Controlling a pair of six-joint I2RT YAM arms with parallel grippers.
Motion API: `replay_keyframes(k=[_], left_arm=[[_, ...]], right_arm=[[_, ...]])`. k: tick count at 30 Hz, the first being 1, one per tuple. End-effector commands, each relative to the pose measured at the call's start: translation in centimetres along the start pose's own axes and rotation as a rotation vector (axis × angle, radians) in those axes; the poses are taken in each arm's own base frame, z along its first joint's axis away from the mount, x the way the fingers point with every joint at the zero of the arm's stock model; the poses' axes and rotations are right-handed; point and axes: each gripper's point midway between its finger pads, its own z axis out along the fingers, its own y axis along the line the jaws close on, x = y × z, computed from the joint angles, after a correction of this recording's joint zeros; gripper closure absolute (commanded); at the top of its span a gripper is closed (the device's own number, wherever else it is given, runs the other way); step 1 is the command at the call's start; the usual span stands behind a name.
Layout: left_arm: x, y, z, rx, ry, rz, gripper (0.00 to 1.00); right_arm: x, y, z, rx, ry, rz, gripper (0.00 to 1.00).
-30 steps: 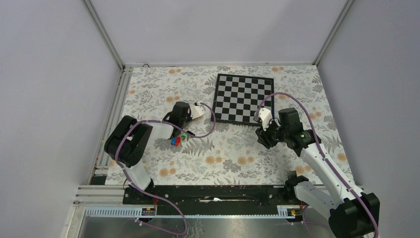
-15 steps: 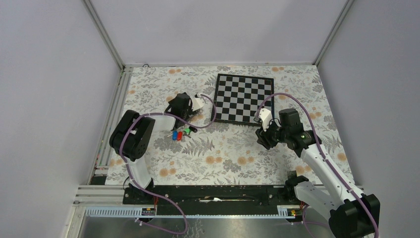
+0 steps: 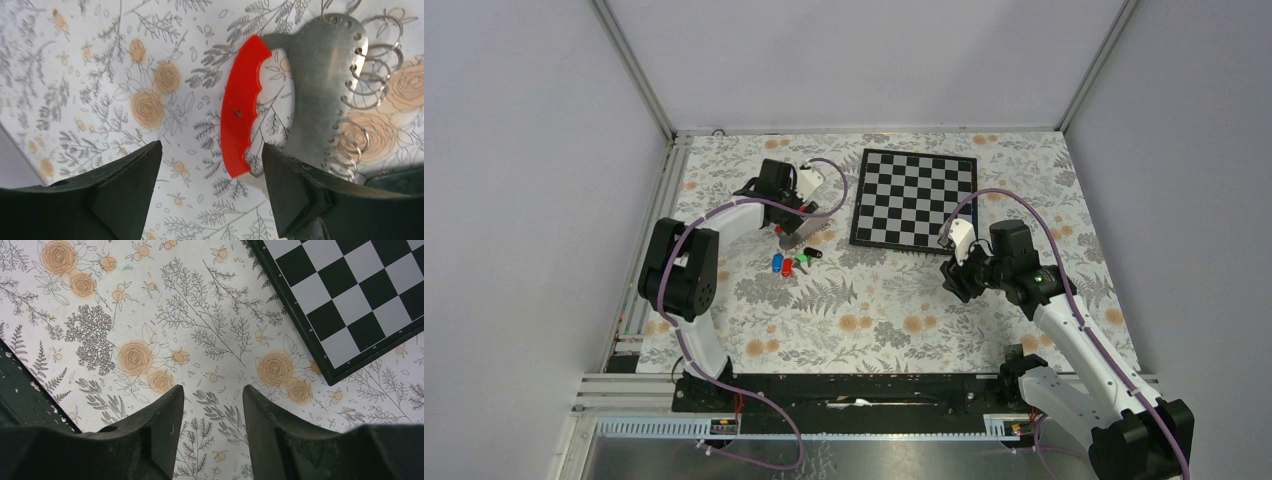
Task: Put the keys on the keyring
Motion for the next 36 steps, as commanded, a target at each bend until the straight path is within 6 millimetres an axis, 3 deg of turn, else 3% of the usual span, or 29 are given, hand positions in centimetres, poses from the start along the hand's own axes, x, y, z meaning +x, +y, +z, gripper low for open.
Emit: replay_keyframes(k=[1,6,7,9,10,18,25,29,32,36], left_arm=[[-2.7,2.0,-4.1,0.008,-0.125,-0.110,0.17],[-3.7,3.7,-8.2,-0.003,-0.244,-0.208,0.09],[-3.7,3.9,-9.0,-0.002,-0.265,-0.232,0.04],[-3.5,4.8,-10.3,-0.033,-0.290,-0.285,0.01],[-3.4,5.3,-11.1,-0.060,-0.301,-0.306,0.01],[-0.3,8.5,-15.9,-0.312,-0.377,-0.447,0.01],[-0.3,8.4,-21.7,-0.378,-0.520,-0.520,0.01],[-0.1,8.2,-24.1,-0.415,-0.605,-0.591,0.01],[0.3,7.4,-24.5,-0.410,-0.641,-0.606,0.01],[1.4,5.8,-22.9,-0.371,-0.657,-0.628,0.01]], right_arm=[[-1.2,-0.1,-0.6,0.011,-0.058,-0.025,0.42],[-2.1,-0.7,-0.9,0.050,-0.084,0.008,0.27],[-2.3,-1.1,-0.9,0.069,-0.086,0.020,0.22],[-2.5,-1.7,-1.1,0.101,-0.087,0.036,0.02],[-2.6,-1.9,-1.2,0.116,-0.088,0.041,0.01],[-4.8,-6.4,-3.1,0.358,-0.102,0.150,0.00],[-6.6,-7.6,-3.9,0.428,-0.173,0.271,0.00],[-6.6,-8.5,-4.9,0.524,-0.268,0.286,0.00],[-6.6,-8.9,-5.9,0.582,-0.320,0.270,0.00],[-6.5,-8.8,-6.7,0.603,-0.346,0.241,0.00]])
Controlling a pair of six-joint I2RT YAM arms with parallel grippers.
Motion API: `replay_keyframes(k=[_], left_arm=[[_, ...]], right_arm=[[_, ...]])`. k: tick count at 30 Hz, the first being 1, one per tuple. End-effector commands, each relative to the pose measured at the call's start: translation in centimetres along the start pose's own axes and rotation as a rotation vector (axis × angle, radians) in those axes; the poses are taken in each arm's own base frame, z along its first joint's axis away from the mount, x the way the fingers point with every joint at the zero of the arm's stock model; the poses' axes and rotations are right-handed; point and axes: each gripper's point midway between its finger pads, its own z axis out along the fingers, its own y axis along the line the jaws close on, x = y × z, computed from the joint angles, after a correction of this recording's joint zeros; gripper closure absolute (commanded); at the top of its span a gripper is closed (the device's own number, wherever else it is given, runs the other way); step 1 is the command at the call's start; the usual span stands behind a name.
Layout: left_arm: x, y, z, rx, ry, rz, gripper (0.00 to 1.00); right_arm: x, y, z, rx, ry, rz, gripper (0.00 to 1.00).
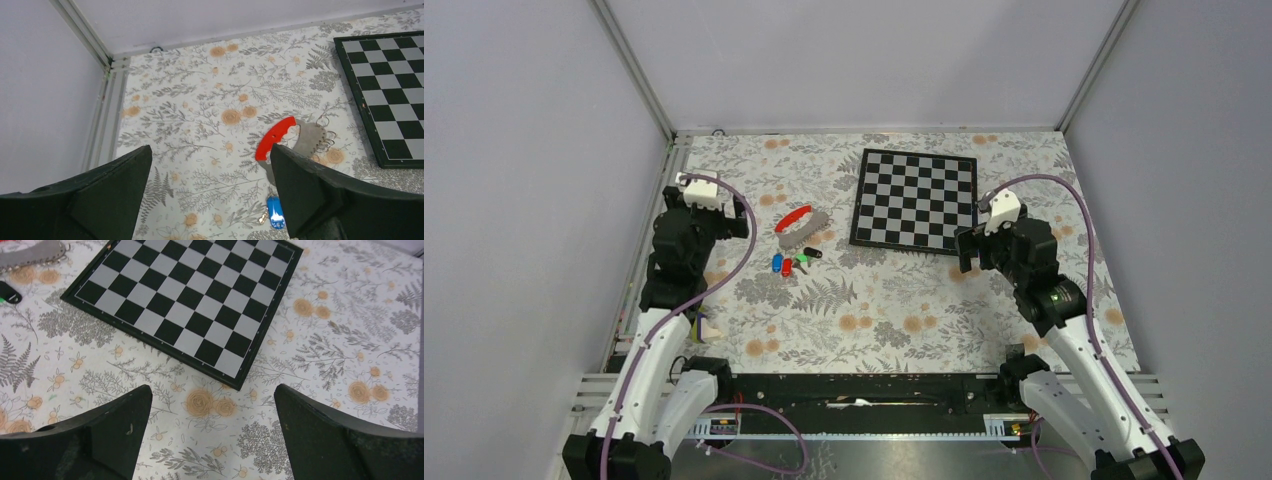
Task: Put the keys on the keyring
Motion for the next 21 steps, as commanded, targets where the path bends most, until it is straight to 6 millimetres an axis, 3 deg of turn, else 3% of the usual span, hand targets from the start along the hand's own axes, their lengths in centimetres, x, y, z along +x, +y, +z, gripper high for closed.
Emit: replay_keyframes(k=[1,7,10,21], left_arm=[[1.5,-0.4,0.3,-0.002,-0.046,-0.086,0.01],[1.3,-0.4,0.2,-0.011,-0.061,-0.110,0.01],[1.9,-1.3,0.0,0.046,-0.017,-0.083,0.01],[2.2,-1.1,-0.3,0.055,0.049,-0.032,0.01]], right_arm=[[-2.0,-1.3,-0.4,0.068,-0.101,-0.002,0.00],[-1.9,-0.7,-0.8,0.037,-0.119,-0.007,0.00],[-2.3,-1.0,-1.1,0.052,-0.130,0.000,0.00],[-2.3,-2.0,-1.6,0.108,-0.139,0.030,0.00]])
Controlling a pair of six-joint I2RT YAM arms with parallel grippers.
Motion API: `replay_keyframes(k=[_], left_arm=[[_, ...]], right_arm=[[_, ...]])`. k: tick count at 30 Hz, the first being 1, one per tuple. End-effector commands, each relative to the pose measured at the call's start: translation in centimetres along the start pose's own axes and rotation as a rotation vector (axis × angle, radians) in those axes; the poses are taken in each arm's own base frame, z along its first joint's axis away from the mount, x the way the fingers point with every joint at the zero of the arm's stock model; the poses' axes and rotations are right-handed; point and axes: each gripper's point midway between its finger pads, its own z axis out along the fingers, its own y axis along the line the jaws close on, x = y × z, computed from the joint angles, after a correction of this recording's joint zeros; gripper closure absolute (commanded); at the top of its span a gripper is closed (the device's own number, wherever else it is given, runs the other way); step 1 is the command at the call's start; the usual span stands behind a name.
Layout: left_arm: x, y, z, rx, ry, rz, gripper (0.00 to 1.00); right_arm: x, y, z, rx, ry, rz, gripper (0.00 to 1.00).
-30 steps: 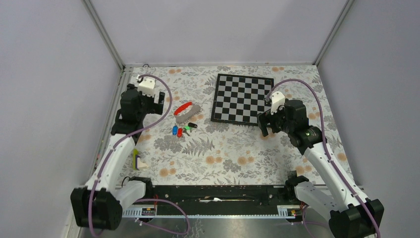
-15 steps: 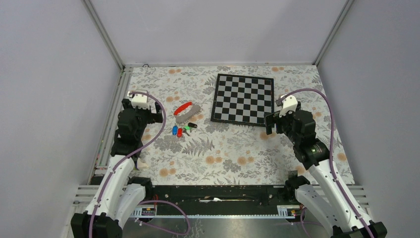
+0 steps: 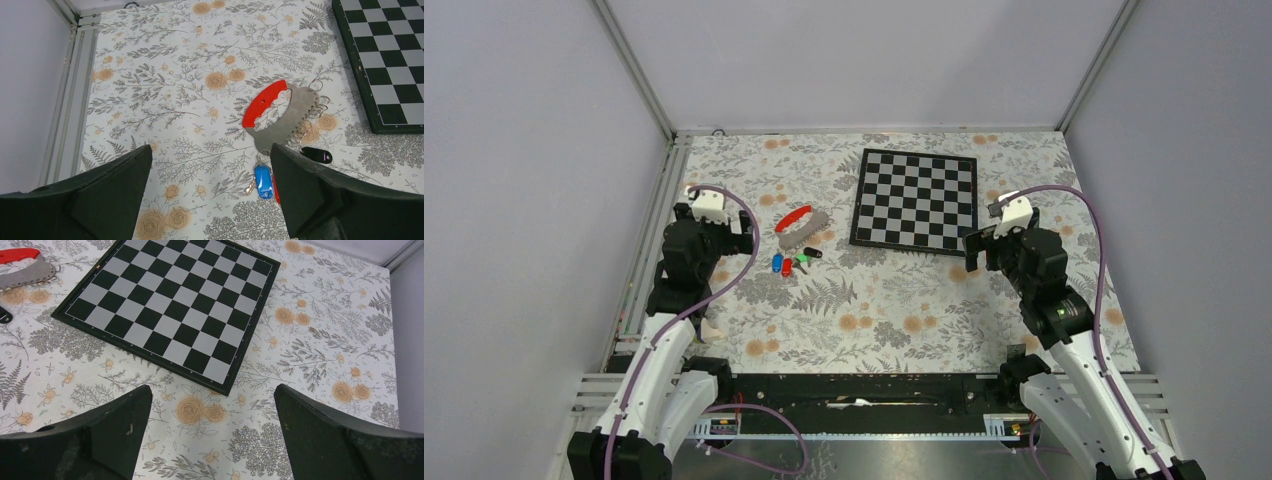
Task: Put the keys on the keyring
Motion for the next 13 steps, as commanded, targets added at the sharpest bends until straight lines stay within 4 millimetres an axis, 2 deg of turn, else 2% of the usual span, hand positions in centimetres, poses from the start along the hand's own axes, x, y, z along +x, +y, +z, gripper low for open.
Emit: replay_keyframes(k=[1,13], left_arm=[[-2.72,0.02,-0.21,0.016,-0.051,0.021,0.01],[-1.78,-0.48,0.06,0.049,-0.014,0.040,0.01]], right_arm=[[-1.16,-0.82,0.00,0.039,-0.046,0.020,0.01],[-0.64,-0.64,0.18,0.026,-0.034,0.017,0.00]])
